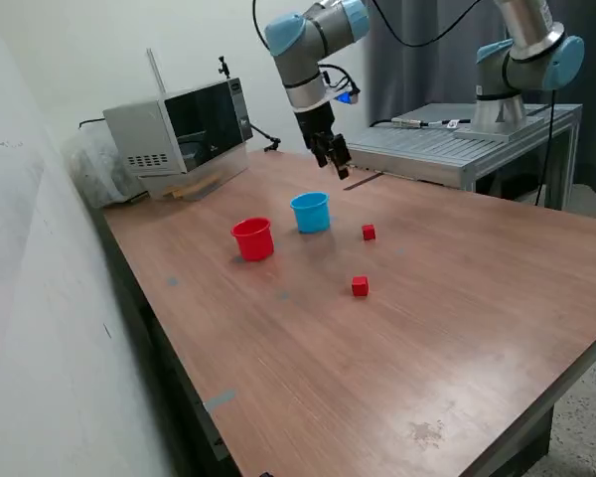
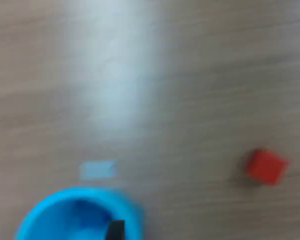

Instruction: Place red objects in the red bin, and blue objects in the blue bin.

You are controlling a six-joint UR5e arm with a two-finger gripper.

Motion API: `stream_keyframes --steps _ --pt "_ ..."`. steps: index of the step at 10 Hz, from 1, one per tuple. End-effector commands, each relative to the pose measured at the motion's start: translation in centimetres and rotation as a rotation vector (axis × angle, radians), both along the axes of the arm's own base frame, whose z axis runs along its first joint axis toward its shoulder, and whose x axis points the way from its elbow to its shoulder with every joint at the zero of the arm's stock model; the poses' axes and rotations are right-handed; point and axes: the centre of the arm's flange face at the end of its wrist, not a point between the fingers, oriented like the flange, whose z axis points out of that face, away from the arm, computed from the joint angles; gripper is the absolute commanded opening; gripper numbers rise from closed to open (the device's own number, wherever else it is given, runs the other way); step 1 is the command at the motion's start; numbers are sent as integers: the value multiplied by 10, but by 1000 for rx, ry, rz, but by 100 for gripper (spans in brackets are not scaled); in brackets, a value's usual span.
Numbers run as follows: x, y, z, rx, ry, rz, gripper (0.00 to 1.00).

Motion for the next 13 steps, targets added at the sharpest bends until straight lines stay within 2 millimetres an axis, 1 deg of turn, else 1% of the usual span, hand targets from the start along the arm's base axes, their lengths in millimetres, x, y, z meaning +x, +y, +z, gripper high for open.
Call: stream_keyframes --steps 1,2,4,5,6,7,8,9,10,13 --pt "20 -47 1 -49 2 -126 100" --pt "19 -54 -1 -76 41 -169 100" --pt "15 -55 -7 -80 116 -248 100" --pt "17 -54 -22 -80 111 -250 100" --pt "23 -51 -52 -78 90 -254 100" --pt "24 -49 -74 -77 72 -258 100" --pt "22 -47 -89 -77 69 -261 100" --pt "22 -47 -101 -76 60 -261 100" --pt "22 -47 -109 -76 54 -261 100" --pt "31 -50 -120 -75 29 -259 100"
